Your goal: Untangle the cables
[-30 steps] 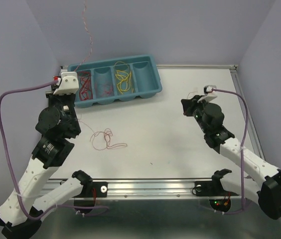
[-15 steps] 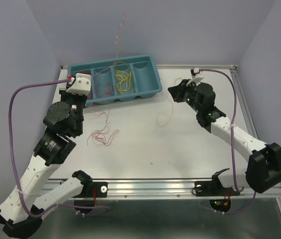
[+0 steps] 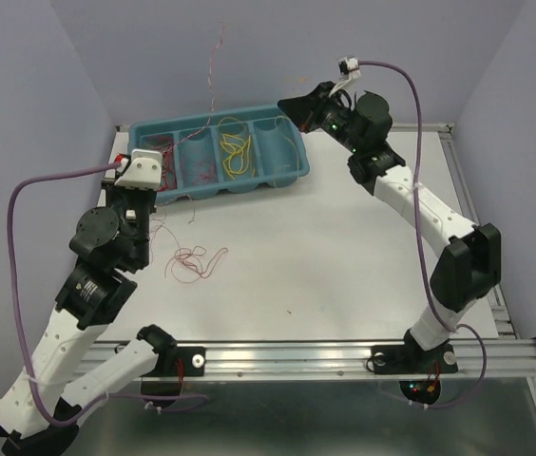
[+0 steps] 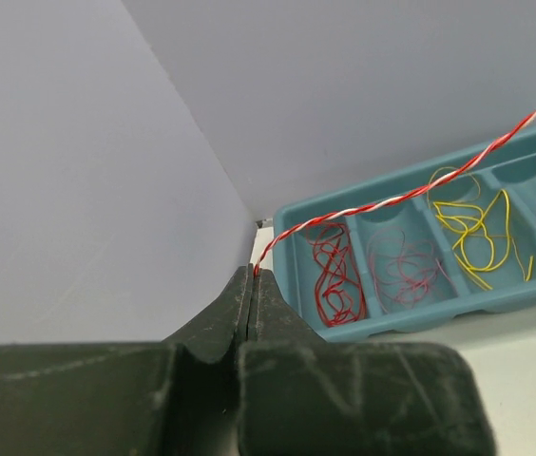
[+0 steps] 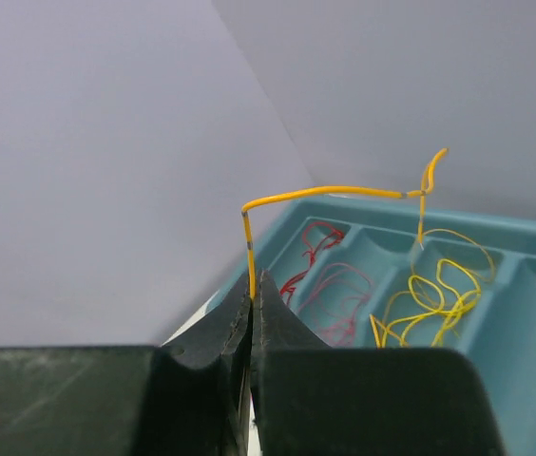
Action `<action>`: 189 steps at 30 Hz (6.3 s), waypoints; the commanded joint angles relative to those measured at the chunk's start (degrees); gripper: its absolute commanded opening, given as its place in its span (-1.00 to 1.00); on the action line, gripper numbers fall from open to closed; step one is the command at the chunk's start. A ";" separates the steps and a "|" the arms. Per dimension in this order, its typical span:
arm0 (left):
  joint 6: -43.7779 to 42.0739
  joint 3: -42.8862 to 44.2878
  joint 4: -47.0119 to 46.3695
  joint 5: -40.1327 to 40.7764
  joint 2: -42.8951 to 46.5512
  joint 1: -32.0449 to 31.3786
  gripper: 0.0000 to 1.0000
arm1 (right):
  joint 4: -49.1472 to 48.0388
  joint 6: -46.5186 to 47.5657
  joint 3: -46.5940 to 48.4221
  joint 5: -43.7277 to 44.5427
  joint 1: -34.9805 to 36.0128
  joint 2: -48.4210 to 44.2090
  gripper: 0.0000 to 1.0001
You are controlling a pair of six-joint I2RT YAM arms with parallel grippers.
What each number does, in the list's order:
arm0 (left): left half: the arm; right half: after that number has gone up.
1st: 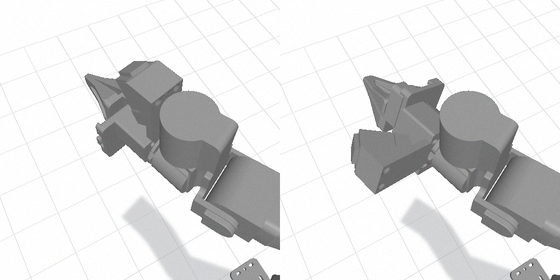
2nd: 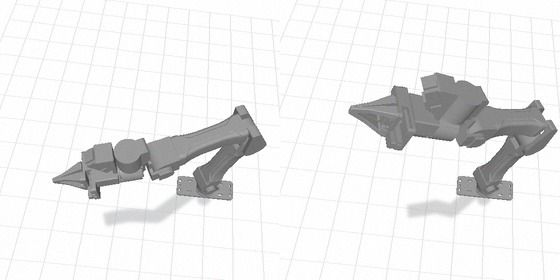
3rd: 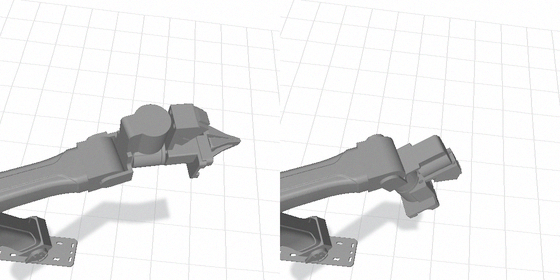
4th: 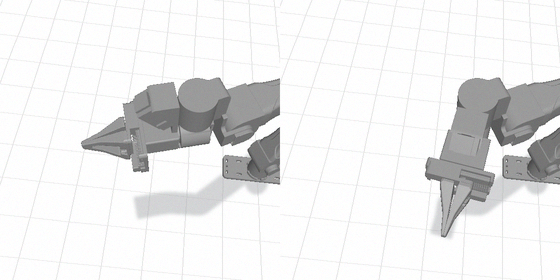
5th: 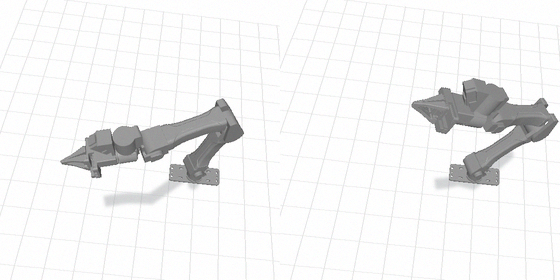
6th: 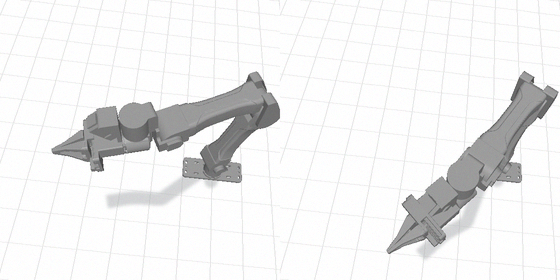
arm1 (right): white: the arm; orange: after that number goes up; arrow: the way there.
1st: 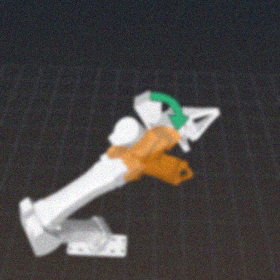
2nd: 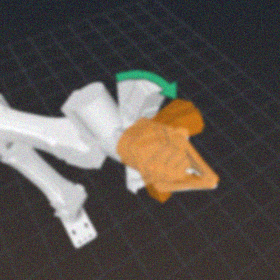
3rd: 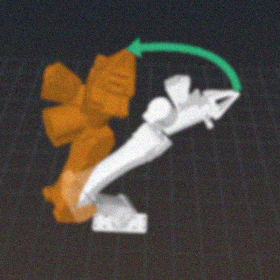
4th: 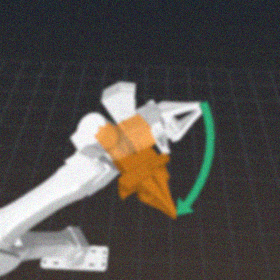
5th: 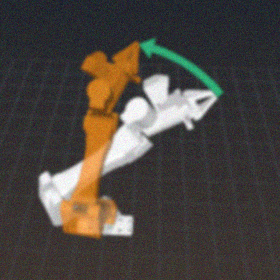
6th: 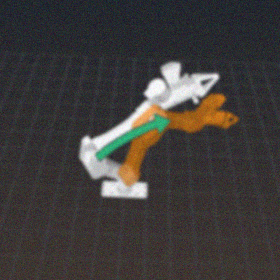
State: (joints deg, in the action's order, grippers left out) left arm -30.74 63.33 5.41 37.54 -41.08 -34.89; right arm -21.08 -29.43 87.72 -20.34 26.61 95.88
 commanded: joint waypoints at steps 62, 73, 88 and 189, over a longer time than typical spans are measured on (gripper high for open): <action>3.32 -1.98 -2.16 -3.97 1.88 0.00 -1.00 | 12.04 26.79 -3.59 -3.37 19.27 11.54 0.61; 2.35 3.02 -0.40 -3.88 1.36 -0.09 -1.00 | -15.46 27.67 -22.33 -15.43 21.03 10.29 0.69; 5.17 22.27 12.43 -18.02 -1.81 -0.09 -1.00 | -53.61 15.92 -21.54 -17.95 21.11 24.26 0.67; -14.17 -8.49 -20.88 18.80 11.37 -0.09 -1.00 | -24.35 5.52 51.68 5.66 15.31 47.64 -0.99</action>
State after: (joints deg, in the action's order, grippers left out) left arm -44.18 54.74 -12.53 55.09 -30.61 -34.89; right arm -37.89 -23.62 136.00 -15.20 41.65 141.51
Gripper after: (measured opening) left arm 0.018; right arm 0.018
